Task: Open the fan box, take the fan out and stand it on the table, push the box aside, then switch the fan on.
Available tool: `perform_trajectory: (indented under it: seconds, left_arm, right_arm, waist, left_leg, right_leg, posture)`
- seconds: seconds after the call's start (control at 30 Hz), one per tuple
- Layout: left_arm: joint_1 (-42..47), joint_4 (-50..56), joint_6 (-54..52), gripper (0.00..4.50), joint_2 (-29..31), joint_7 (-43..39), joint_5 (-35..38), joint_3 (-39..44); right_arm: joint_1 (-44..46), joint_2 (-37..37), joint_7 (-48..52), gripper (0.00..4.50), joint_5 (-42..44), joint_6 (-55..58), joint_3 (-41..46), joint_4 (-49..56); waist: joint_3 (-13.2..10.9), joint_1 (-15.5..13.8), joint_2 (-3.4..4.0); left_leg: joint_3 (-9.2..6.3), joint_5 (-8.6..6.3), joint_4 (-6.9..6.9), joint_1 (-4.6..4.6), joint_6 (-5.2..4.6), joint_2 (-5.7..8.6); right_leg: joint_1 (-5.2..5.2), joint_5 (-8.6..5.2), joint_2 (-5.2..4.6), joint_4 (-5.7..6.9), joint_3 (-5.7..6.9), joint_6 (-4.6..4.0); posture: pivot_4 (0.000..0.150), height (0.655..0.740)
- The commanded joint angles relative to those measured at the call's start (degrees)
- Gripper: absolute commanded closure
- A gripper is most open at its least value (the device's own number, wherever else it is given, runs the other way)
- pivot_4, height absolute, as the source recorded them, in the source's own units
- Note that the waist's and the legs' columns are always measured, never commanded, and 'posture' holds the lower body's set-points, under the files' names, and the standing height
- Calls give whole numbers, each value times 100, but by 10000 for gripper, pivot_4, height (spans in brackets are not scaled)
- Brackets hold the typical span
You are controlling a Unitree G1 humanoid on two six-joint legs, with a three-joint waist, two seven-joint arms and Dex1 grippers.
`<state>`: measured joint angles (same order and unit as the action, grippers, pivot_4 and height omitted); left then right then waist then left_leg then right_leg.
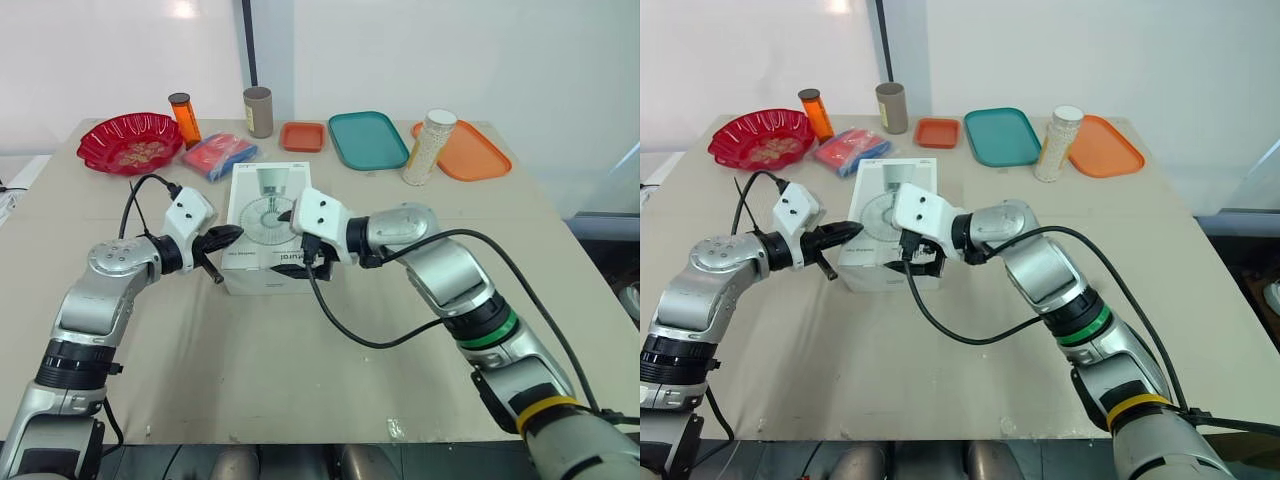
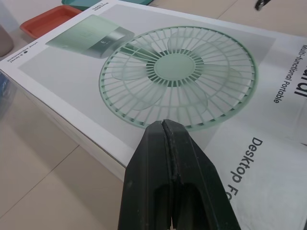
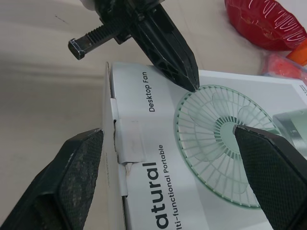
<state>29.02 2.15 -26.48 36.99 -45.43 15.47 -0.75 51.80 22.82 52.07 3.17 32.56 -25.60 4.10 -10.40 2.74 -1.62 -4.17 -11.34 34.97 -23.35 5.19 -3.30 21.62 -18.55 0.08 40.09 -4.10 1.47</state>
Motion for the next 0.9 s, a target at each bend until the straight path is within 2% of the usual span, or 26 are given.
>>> perform_trajectory:
  seconds: [0.03,0.43,0.9]
  left_arm:
    - [-93,126,-91,44461,53,-28,-123,-138]
    - [-22,72,-188,44461,-13,11,-293,-223]
    - [-150,28,92,44461,26,-190,-425,-380]
  right_arm:
    - [199,-67,-39,644,-196,-89,-65,-66]
    - [277,-214,-76,644,-657,-183,-166,-423]
    - [516,-360,-244,644,-743,-81,125,-803]
  waist:
    - [0,0,0]
    - [1,0,0]
    - [1,0,0]
  left_leg:
    - [0,0,0,0,0,0]
    - [0,0,1,5,0,0]
    - [-1,0,3,7,0,1]
  right_leg:
    - [0,0,0,0,0,0]
    - [-4,0,0,3,0,0]
    - [-8,0,-1,4,1,0]
  posture:
    - [1500,7400]
    - [1500,7400]
    - [1500,7400]
